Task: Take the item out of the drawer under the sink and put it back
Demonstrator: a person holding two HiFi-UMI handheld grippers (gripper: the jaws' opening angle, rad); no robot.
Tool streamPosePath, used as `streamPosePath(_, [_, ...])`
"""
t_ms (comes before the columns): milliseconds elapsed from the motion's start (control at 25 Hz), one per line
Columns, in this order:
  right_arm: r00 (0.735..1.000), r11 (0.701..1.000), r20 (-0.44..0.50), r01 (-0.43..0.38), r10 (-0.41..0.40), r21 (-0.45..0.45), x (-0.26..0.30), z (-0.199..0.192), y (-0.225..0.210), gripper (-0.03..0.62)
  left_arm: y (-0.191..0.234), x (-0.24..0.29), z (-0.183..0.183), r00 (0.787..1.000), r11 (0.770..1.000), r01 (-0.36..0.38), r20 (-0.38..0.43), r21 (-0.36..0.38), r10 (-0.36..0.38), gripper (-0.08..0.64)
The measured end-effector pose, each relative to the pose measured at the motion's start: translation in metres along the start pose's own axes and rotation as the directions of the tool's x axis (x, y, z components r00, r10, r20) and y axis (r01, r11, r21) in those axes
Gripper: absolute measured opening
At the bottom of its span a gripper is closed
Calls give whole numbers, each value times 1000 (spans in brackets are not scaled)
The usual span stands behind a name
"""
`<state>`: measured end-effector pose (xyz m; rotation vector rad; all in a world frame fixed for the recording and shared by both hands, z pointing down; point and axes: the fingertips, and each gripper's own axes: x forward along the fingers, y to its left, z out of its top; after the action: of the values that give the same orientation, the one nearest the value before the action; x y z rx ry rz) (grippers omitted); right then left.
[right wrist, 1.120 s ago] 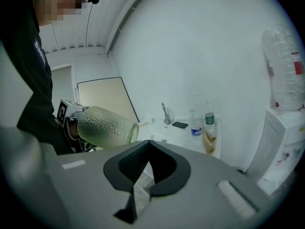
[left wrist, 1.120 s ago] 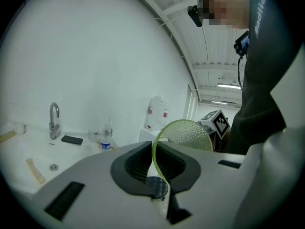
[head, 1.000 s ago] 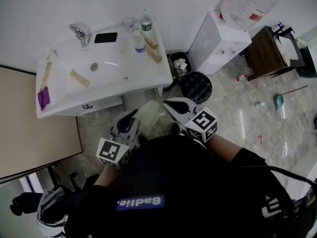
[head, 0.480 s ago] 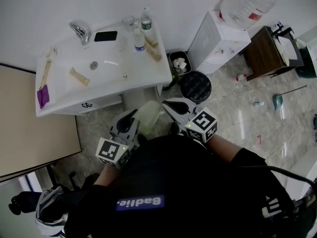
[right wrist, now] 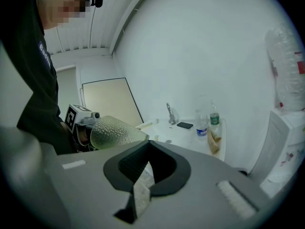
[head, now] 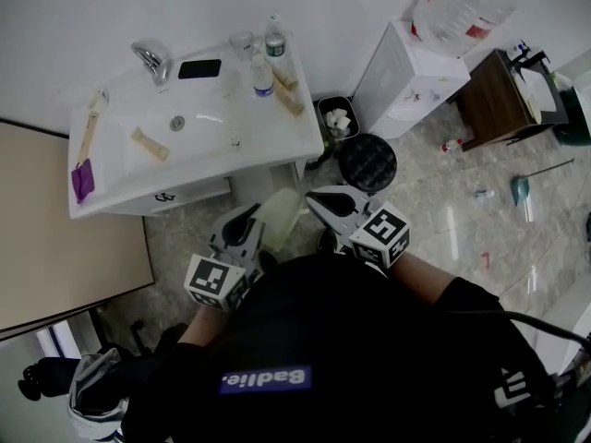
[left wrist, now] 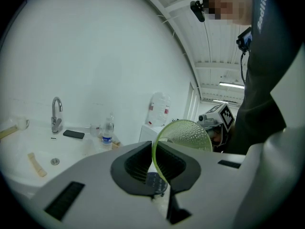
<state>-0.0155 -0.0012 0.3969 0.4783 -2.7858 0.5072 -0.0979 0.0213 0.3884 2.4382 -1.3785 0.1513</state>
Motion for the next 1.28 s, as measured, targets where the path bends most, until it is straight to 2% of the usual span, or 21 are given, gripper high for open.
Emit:
streamPosePath(440, [1000, 1000, -19, -9, 9, 27, -11, -8, -6, 2, 19, 20, -36, 994, 999, -36, -105, 22, 38, 23])
streamPosePath(640, [1000, 999, -30, 5, -4, 43, -17, -14, -13, 2, 34, 36, -64, 983, 997, -48, -173, 66, 59, 23])
streamPosePath(760, [999, 999, -38, 9, -7, 49, -19, -21, -15, 2, 48, 44, -82, 974, 996, -68, -212, 59, 79, 23])
streamPosePath(1040, [998, 996, -62, 37, -33, 75, -27, -36, -23, 2, 81, 59, -131, 948, 993, -119, -294, 14, 118, 23])
streamPosePath(1280, [994, 994, -88, 70, -63, 81, -36, -48, -29, 2, 113, 78, -196, 902, 983, -180, -406, -48, 145, 23])
